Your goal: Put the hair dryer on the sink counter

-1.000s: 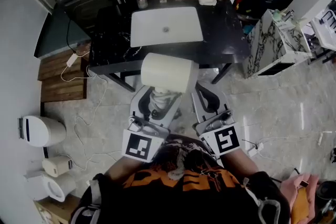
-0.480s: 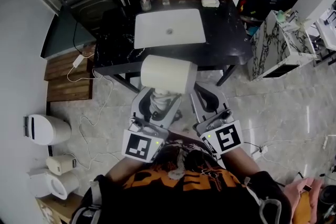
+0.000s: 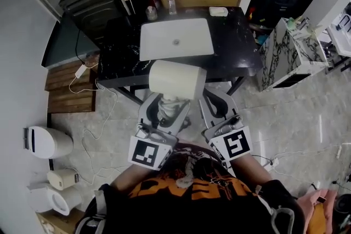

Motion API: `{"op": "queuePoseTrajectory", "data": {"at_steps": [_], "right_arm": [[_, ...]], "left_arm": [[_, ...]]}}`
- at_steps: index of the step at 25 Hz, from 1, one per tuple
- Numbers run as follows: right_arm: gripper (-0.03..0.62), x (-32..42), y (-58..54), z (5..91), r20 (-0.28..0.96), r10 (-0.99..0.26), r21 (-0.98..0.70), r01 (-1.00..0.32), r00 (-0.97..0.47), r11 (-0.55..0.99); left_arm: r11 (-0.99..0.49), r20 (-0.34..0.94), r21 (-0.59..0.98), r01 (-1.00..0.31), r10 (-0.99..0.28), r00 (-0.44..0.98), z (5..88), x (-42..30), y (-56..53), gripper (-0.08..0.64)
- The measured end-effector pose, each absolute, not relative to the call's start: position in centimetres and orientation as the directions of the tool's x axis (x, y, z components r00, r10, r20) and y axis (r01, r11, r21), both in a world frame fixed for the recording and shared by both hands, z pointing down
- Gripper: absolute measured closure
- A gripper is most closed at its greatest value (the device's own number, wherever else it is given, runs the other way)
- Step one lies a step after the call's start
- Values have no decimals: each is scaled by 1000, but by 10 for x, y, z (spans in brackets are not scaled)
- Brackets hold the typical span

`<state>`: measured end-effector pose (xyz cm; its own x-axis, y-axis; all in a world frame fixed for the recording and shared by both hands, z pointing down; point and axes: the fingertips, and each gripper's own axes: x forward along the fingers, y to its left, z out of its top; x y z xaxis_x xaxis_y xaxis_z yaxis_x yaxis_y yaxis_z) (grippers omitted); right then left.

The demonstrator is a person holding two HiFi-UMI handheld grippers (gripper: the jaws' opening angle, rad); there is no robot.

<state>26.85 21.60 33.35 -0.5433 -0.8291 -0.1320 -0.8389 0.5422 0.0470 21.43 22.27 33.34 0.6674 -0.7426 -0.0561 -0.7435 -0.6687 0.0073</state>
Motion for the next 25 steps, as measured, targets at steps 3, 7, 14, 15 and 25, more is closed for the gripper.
{"op": "queuePoseTrajectory", "data": {"at_steps": [3,7,14,15,25], "right_arm": [[578,266,203,335,-123,-837,51,-846,-532,530],[578,261,180,337,-108,-847,53,-853,-521,519],[578,234,116,337,-91,-854,48,-858,-513,511],[578,227,106,337,-88,-852,48,-856,-517,514],[578,160,2,342,-52,-849,28,-851,-526,525]], "left_arm": [[-679,-67,26,-734,-733,676,332,214,207,276],[-690,-59,35,-723,-723,688,334,210,181,276],[-697,-46,45,-716,-717,695,337,183,119,276],[-695,-44,44,-717,-719,694,337,177,109,276],[-691,-22,62,-720,-722,691,342,112,7,276]]}}
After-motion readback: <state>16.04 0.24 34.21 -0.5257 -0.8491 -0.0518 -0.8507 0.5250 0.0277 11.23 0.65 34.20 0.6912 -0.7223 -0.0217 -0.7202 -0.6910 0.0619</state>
